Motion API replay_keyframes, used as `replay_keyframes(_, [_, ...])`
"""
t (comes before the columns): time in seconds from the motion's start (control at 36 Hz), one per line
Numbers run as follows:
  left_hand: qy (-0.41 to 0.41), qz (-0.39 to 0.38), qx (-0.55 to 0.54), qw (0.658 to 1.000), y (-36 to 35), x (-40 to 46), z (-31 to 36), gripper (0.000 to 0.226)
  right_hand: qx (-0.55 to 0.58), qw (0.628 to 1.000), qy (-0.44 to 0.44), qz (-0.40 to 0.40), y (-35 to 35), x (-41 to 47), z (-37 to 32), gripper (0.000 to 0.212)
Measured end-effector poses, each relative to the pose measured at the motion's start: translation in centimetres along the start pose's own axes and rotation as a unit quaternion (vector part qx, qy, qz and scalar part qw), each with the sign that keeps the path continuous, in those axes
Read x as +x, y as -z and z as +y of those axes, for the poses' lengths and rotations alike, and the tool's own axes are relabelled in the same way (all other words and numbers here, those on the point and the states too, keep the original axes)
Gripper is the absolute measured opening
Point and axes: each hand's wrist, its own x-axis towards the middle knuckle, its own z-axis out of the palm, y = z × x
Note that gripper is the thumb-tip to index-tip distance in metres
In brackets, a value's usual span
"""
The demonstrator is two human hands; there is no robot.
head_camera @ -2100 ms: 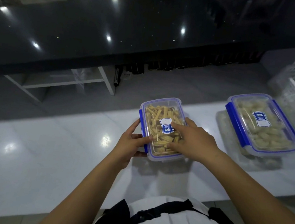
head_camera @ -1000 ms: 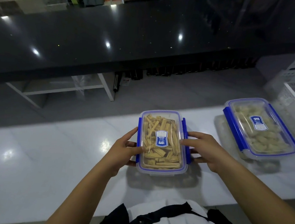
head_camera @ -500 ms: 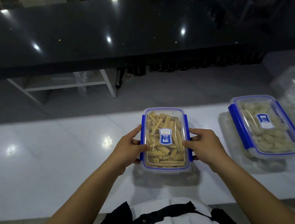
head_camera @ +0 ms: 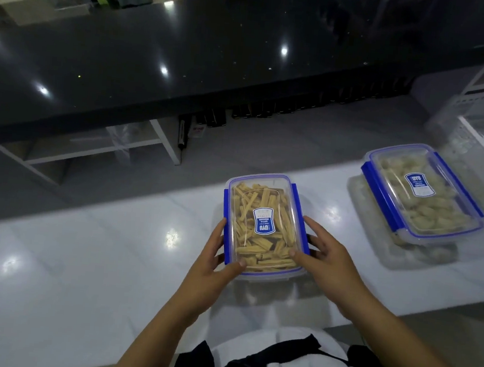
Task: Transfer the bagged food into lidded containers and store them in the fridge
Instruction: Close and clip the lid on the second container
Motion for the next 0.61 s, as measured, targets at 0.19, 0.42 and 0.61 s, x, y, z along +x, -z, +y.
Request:
replay_keyframes(0.19, [-0.002,0.004,-0.03,1.0,-0.2,0.0,-1.0,0.077,0.051,0.998,0.01,0.046,-1.4,-0.7,1.0,0.051])
replay_keyframes(0.42, [0.0,0.002,-0.049,0.999,-0.1,-0.1,-0.8,0.068,0.07,0.995,-0.013,0.075,-2.0,-1.0,0.9,0.049])
replay_keyframes(0.61, [-0.012,-0.026,-0.042,0.999,1.5,-0.3,-0.5,0.061,0.108,0.986,-0.024,0.125,-4.2,-2.3,0.2,0.049])
